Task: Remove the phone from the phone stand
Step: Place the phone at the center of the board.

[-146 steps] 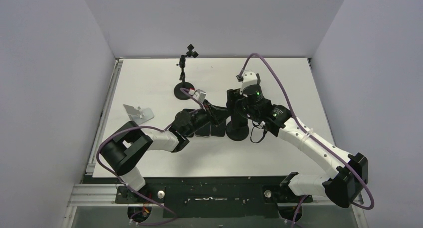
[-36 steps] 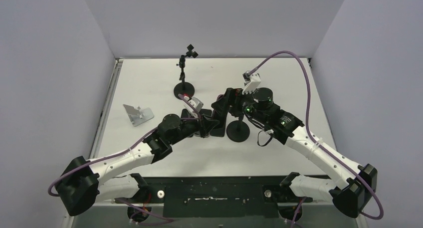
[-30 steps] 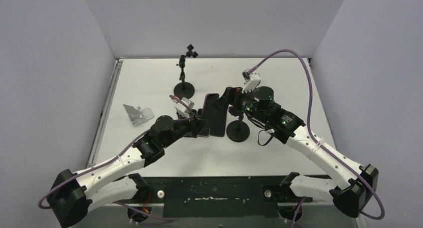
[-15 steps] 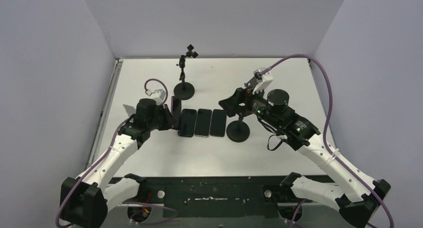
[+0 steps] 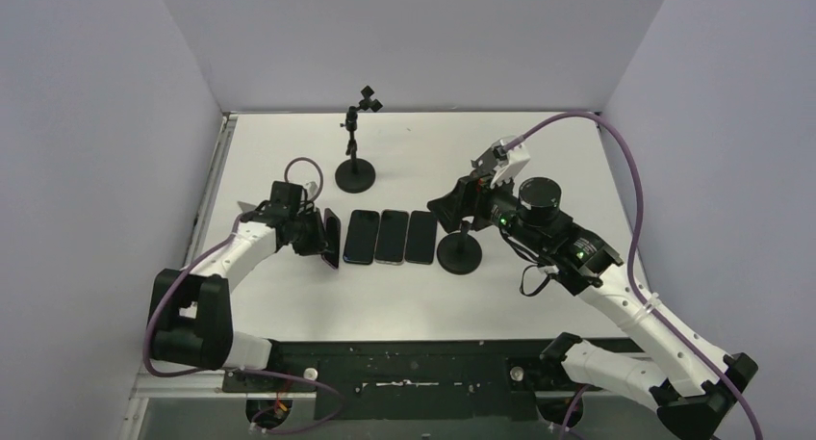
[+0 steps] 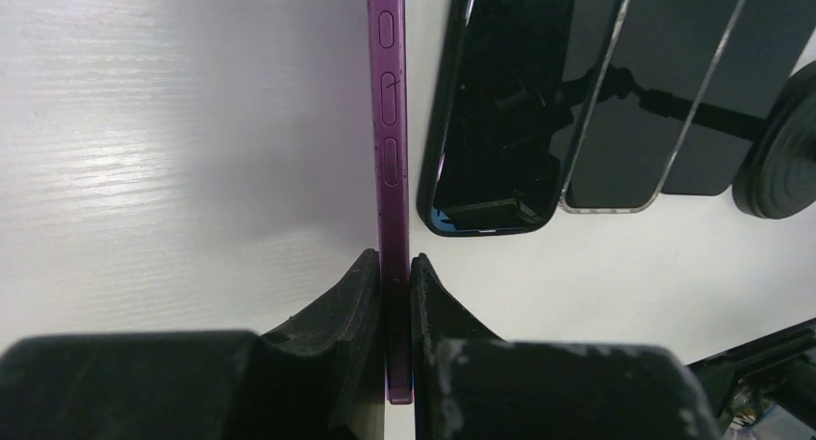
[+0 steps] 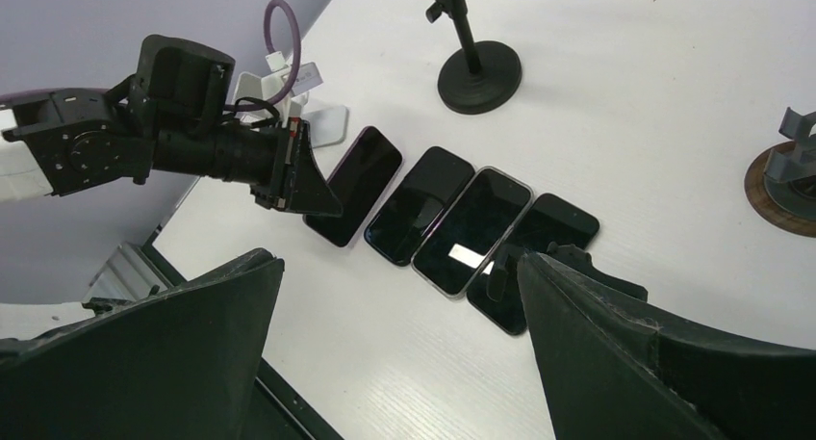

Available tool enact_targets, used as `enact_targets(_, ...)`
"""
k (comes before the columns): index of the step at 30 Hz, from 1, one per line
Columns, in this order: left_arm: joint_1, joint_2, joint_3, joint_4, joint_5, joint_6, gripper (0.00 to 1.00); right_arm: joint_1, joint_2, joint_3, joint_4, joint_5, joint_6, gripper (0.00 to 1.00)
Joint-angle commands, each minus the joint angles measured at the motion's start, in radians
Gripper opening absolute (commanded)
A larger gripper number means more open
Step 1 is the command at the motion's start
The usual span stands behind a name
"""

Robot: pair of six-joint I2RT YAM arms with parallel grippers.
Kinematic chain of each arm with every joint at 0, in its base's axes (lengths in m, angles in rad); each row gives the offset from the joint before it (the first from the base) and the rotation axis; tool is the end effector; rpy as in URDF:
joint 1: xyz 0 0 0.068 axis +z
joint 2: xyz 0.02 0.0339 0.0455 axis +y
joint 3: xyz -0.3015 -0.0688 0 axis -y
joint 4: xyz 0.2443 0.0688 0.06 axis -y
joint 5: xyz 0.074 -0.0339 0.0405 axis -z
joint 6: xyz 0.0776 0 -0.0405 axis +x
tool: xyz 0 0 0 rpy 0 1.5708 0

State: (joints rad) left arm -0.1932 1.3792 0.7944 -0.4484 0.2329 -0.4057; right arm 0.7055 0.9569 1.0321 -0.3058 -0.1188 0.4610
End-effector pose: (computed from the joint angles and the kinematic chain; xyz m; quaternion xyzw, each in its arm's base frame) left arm 0.2674 -0.0706 0.1962 -0.0709 0.9554 -0.1848 0.2190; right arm 0.1710 0.1577 0.4036 -0.1320 0.7720 0.3803 0.4918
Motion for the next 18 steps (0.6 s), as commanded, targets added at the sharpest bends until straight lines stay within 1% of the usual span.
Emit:
enact_targets(1,0.006,0.032,0.055,0.047,0.016,0.044,0.0,-0.008,-0.023,-0.008,0.012,0.009,-0.015,1.0)
enact_targets(6,0.006,0.065,0.046,0.055,0.001,0.051,0.0,-0.008,-0.021,-0.016,0.015,0.008,-0.016,1.0)
enact_targets(10,0.004,0.106,0.047,0.094,0.045,0.046,0.01,-0.008,-0.013,-0.024,0.021,0.004,-0.013,1.0)
enact_targets(13,0.005,0.133,0.042,0.11,0.053,0.033,0.08,-0.008,-0.012,-0.02,0.014,0.008,-0.013,1.0)
enact_targets(18,0.006,0.138,0.035,0.115,0.019,0.031,0.22,-0.008,-0.017,-0.016,0.005,0.012,-0.007,1.0)
